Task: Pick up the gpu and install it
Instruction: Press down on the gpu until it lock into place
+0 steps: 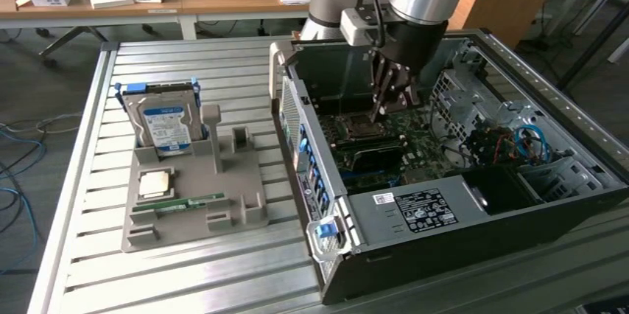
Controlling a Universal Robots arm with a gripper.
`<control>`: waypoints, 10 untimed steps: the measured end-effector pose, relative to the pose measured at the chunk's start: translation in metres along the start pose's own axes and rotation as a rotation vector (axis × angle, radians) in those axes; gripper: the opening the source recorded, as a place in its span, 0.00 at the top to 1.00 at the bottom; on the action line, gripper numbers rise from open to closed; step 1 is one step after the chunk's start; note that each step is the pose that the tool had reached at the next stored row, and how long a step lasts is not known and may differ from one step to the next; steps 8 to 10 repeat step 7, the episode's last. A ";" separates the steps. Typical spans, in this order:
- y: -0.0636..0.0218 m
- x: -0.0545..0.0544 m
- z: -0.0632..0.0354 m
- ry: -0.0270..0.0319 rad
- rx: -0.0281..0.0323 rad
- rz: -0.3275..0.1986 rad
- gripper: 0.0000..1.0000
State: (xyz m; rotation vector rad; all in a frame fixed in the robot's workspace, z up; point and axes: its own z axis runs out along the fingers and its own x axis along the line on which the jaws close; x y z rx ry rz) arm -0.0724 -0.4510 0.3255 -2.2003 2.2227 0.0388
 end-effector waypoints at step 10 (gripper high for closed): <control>-0.0008 0.000 0.0000 0.0000 0.0000 0.000 0.89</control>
